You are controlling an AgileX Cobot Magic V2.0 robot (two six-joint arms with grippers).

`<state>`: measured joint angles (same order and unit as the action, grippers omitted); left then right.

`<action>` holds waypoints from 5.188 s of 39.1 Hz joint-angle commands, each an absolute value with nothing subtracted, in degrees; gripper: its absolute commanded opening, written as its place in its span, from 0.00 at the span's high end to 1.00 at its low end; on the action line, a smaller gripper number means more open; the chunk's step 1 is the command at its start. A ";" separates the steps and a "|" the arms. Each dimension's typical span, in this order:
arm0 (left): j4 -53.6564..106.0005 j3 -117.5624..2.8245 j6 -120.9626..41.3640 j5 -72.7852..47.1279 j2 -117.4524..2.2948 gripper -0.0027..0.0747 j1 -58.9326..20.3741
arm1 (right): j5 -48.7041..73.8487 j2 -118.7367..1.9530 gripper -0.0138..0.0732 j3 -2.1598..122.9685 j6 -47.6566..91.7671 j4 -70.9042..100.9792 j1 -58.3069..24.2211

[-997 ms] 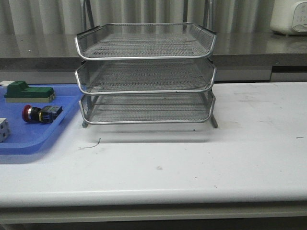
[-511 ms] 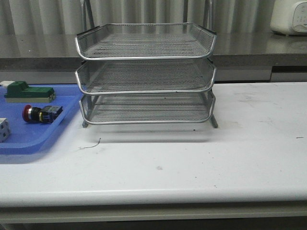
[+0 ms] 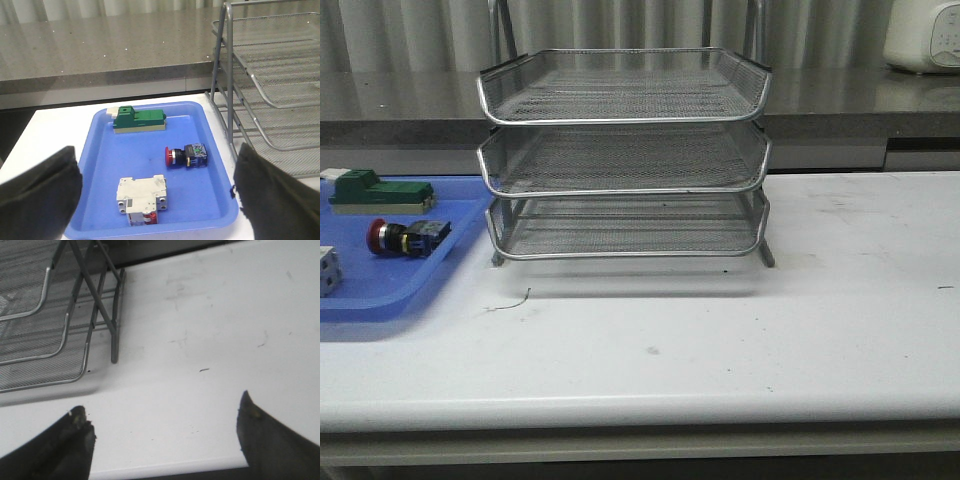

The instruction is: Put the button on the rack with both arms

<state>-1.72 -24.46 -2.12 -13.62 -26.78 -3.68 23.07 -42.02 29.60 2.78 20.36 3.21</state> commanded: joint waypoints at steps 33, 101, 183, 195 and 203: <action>-1.80 -26.62 -1.49 -9.29 -27.29 0.22 -3.65 | 31.40 -94.74 0.31 54.13 62.38 102.97 -6.10; -1.80 -26.62 -1.49 -9.29 -27.29 0.22 -3.65 | 40.70 -85.41 0.62 28.91 79.55 108.27 -6.10; -1.80 -26.62 -1.49 -9.29 -27.29 0.22 -3.65 | 26.64 -15.47 0.97 22.83 1.50 1.97 -7.53; -1.52 -26.62 -1.49 -9.24 -27.29 0.22 -3.65 | 26.64 -15.47 0.97 22.83 1.50 1.97 -7.53; -1.63 -30.46 -1.59 -14.46 -31.49 0.22 -3.65 | 26.64 -15.47 0.97 22.83 1.50 1.97 -7.53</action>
<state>-1.72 -26.14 -2.12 -15.81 -28.23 -3.68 30.90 -14.94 21.36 1.49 1.94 -7.30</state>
